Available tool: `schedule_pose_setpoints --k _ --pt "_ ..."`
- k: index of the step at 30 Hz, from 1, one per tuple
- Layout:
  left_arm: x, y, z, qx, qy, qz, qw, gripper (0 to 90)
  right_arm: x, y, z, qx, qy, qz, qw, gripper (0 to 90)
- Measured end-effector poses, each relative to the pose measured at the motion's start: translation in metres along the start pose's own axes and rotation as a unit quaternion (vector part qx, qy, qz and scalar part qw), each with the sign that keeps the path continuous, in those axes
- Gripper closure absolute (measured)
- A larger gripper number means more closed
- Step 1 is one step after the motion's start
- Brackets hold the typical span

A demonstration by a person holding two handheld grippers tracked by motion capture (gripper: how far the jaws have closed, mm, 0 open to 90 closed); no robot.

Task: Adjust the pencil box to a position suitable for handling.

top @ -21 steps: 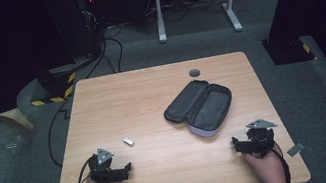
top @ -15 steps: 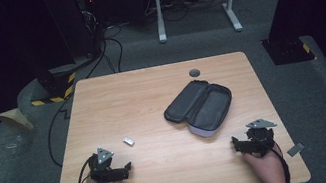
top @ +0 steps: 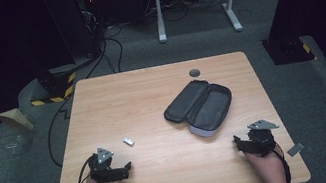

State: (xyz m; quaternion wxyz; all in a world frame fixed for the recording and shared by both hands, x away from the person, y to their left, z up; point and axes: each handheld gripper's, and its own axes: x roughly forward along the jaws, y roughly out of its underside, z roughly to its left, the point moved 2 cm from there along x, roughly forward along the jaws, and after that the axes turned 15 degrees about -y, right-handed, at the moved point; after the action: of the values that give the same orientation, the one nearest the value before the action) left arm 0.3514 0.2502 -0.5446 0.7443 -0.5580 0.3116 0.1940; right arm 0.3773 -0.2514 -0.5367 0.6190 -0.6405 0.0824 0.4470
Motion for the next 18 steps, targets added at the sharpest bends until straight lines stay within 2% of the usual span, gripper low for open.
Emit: schedule_pose_setpoints --k 6,10,18 --pt "0.0 0.0 0.0 0.0 -0.001 -0.001 1.0 0.3 -0.009 -0.002 0.002 -0.005 -0.011 -0.025 0.9996 30.2" --pt "0.0 0.0 0.0 0.0 -0.001 -0.001 1.0 0.4 -0.013 -0.008 0.01 -0.011 -0.022 -0.041 0.9989 33.9" --pt "-0.001 0.0 0.0 0.002 -0.002 0.001 1.0 0.9 -0.017 -0.019 0.023 -0.018 -0.036 -0.053 0.9978 35.7"
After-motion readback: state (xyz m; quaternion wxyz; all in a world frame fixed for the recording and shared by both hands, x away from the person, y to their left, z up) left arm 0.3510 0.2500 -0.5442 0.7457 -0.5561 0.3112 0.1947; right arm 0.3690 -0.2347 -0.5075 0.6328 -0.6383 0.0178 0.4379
